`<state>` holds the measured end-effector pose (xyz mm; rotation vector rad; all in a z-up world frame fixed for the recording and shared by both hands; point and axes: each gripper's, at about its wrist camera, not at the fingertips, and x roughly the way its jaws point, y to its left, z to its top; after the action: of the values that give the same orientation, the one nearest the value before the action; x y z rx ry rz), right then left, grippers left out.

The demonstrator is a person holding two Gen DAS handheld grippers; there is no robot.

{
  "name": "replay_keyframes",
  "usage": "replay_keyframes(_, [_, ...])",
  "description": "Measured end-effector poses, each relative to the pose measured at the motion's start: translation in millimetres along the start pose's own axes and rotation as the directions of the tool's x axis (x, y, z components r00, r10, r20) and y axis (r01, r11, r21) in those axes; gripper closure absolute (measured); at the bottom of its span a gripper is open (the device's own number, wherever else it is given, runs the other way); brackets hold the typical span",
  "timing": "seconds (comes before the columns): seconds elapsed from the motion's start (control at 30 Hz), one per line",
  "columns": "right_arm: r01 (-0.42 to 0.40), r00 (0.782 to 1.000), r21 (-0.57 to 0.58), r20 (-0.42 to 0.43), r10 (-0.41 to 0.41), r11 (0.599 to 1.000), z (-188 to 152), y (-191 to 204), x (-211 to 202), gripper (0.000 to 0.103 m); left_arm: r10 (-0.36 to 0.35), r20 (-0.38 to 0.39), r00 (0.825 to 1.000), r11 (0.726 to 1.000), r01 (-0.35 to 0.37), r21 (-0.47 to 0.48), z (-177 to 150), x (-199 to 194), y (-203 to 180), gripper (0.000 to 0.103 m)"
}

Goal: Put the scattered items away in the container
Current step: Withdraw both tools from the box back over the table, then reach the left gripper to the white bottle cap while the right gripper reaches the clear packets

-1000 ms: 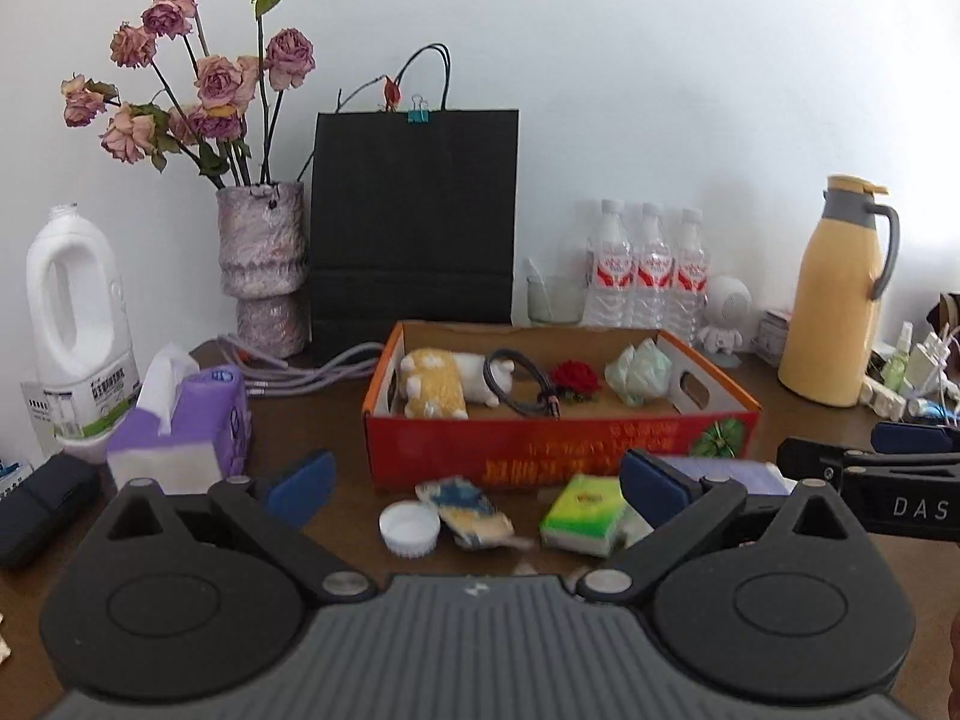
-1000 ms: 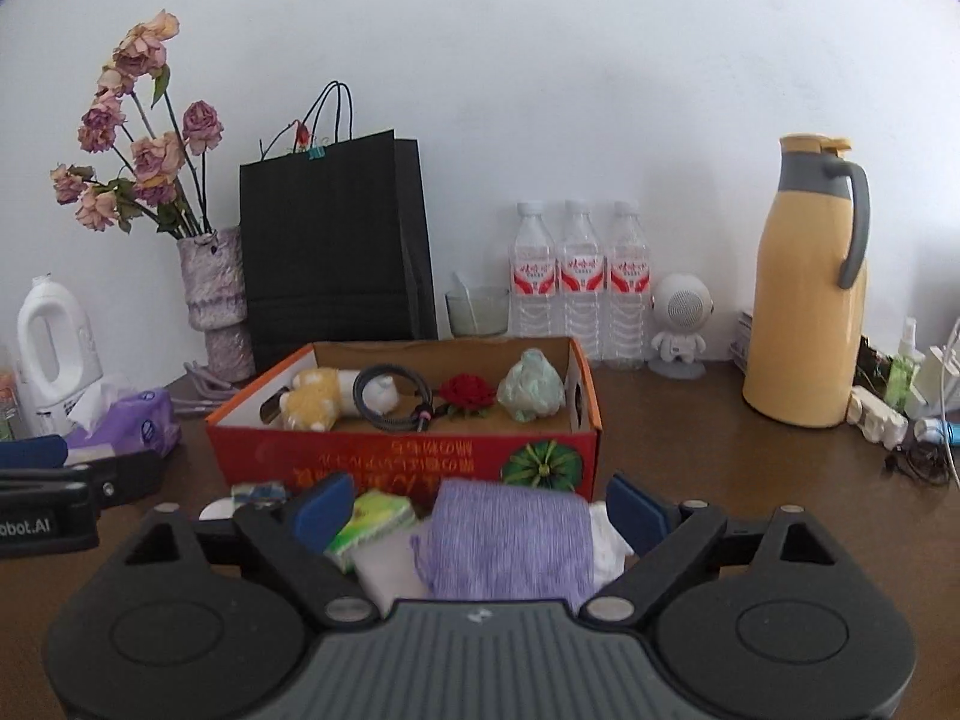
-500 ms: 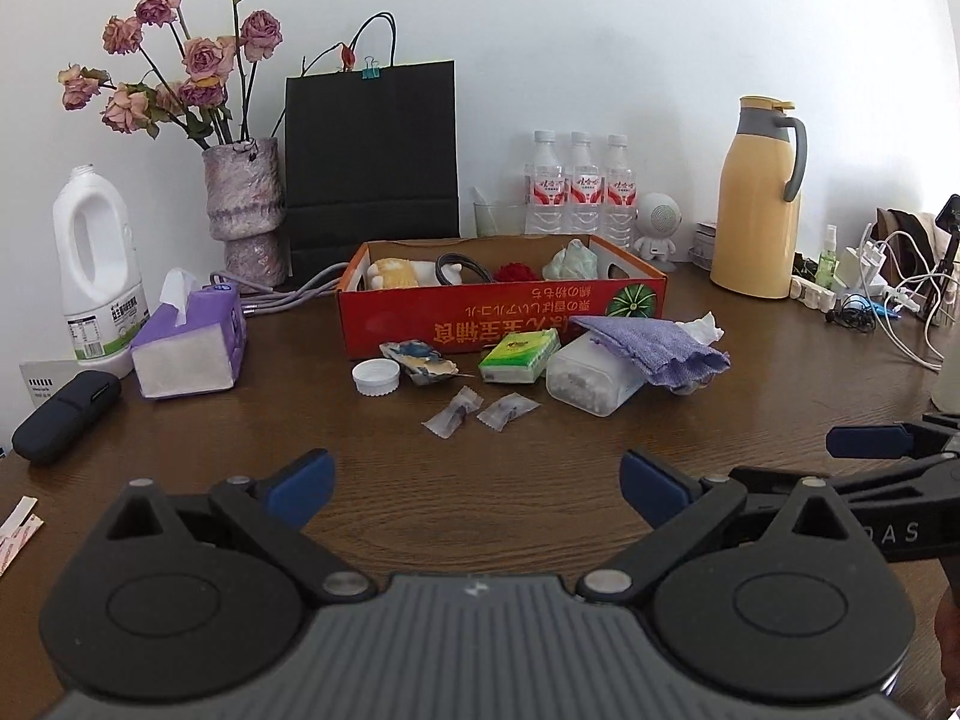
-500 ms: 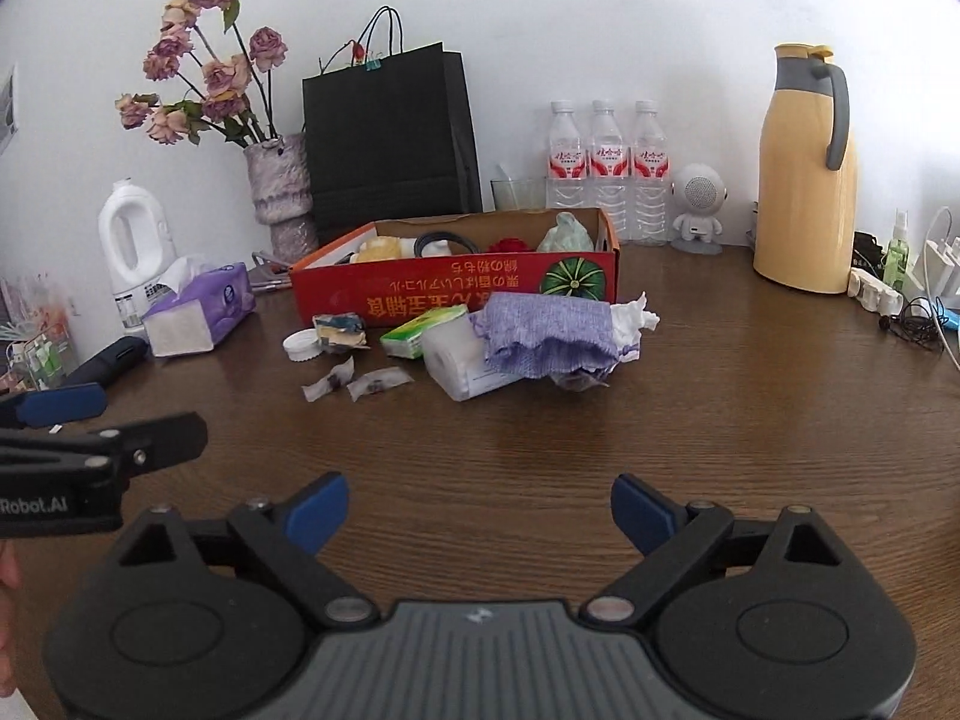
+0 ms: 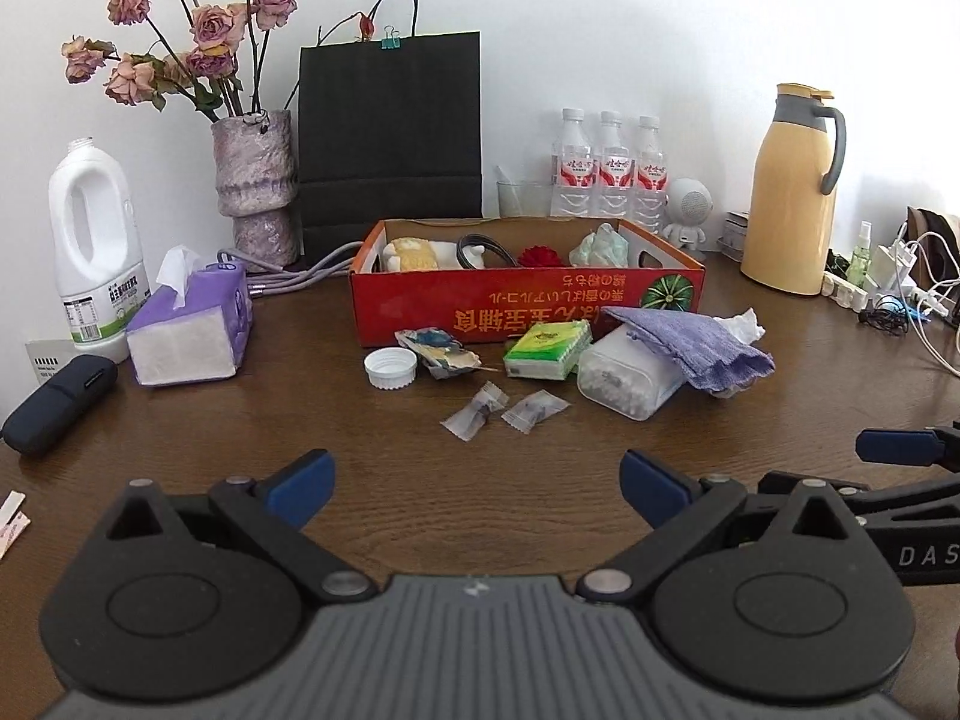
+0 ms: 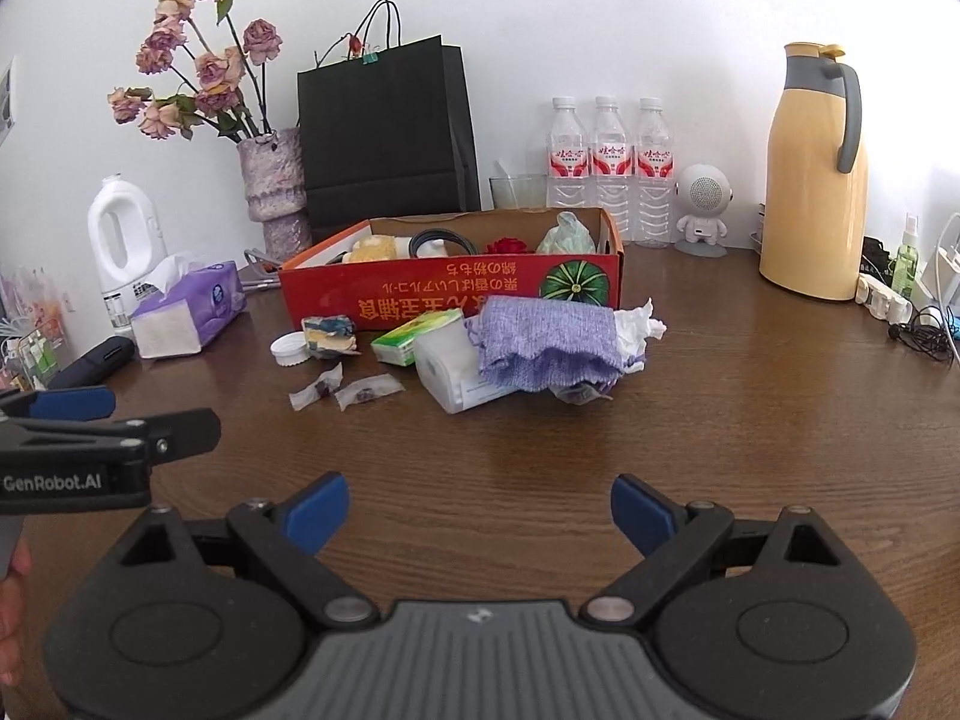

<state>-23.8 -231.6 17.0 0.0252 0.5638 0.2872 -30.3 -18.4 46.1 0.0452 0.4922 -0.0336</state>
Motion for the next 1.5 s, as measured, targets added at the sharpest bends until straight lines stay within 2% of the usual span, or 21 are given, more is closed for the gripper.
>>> replay_keyframes(0.23, [0.02, 1.0, -0.042, 0.016, -0.019, 0.999, 28.3, 0.0, 27.4, 0.009, 0.026, 0.016, 1.0, 0.999, -0.026, -0.019, 23.6, 37.8, 18.6, 0.0])
replay_keyframes(0.4, [0.021, 1.0, -0.048, 0.013, -0.021, 0.999, 50.4, 1.0, 54.5, 0.009, 0.001, 0.011, 1.0, 1.0, -0.001, 0.004, 34.9, 72.9, 32.8, 0.0])
replay_keyframes(0.57, [-0.035, 0.999, -0.074, 0.006, 0.036, 0.997, 64.0, 14.7, 75.4, 0.013, -0.027, -0.006, 1.0, 0.998, 0.027, 0.054, 44.4, 110.7, 50.1, 0.014])
replay_keyframes(0.67, [-0.104, 0.994, -0.095, -0.026, 0.102, 0.99, 66.7, 30.5, 90.4, 0.018, -0.001, -0.019, 1.0, 0.998, 0.003, 0.069, 47.8, 128.6, 64.9, 0.028])
replay_keyframes(0.73, [-0.159, 0.986, -0.115, -0.063, 0.152, 0.981, 64.9, 44.7, 103.5, 0.022, 0.013, -0.01, 1.0, 0.999, -0.013, 0.047, 48.8, 134.1, 80.2, 0.03])
replay_keyframes(0.83, [-0.218, 0.973, -0.165, -0.111, 0.201, 0.962, 61.4, 71.3, 125.2, 0.028, -0.001, -0.037, 0.999, 0.999, 0.0, -0.04, 48.7, 144.9, 106.1, 0.03])
replay_keyframes(0.9, [-0.223, 0.973, -0.238, -0.116, 0.2, 0.945, 60.7, 89.0, 138.0, 0.028, -0.004, -0.068, 0.998, 0.997, -0.002, -0.079, 46.9, 151.9, 116.4, 0.03])
replay_keyframes(0.97, [-0.222, 0.973, -0.288, -0.132, 0.19, 0.932, 62.0, 100.1, 151.5, 0.03, -0.001, -0.083, 0.997, 0.997, -0.005, -0.08, 44.0, 154.8, 120.0, 0.03])
replay_keyframes(1.1, [-0.255, 0.961, -0.278, -0.178, 0.212, 0.926, 66.9, 104.7, 170.9, 0.052, -0.032, -0.077, 0.997, 0.996, 0.026, -0.088, 40.1, 153.7, 122.7, 0.03])
replay_keyframes(1.5, [-0.276, 0.958, -0.284, -0.16, 0.238, 0.918, 57.3, 104.6, 170.8, 0.07, -0.057, -0.091, 0.994, 0.996, 0.05, -0.072, 37.8, 152.3, 120.4, 0.029])
